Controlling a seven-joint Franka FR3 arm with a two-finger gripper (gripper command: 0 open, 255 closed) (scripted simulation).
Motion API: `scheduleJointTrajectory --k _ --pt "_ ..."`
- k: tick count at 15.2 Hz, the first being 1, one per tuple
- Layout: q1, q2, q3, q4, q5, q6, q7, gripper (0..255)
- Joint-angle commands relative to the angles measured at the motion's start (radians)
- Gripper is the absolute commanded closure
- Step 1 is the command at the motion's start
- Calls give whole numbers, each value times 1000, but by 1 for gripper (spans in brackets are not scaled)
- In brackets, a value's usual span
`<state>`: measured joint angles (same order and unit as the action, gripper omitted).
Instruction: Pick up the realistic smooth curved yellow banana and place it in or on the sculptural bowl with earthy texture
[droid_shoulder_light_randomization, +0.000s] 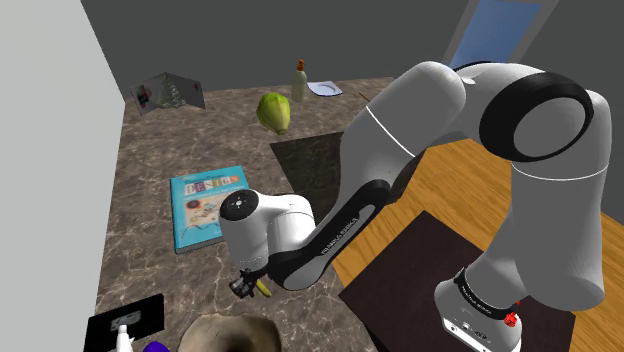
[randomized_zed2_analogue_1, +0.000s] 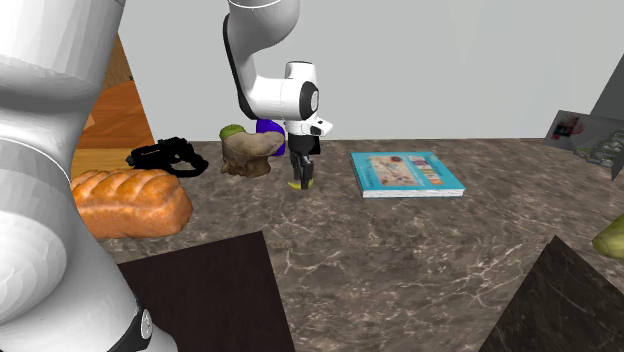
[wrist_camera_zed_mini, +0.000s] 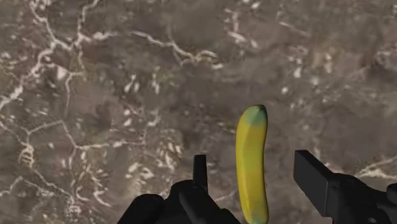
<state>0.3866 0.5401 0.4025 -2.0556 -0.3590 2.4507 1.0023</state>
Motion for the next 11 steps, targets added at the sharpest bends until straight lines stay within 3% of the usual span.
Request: scheduleJointTrajectory --k 1,11 --pt "0 0 0 0 0 0 0 255" --pt "-8 -22 11 -4 13 -18 -9 255"
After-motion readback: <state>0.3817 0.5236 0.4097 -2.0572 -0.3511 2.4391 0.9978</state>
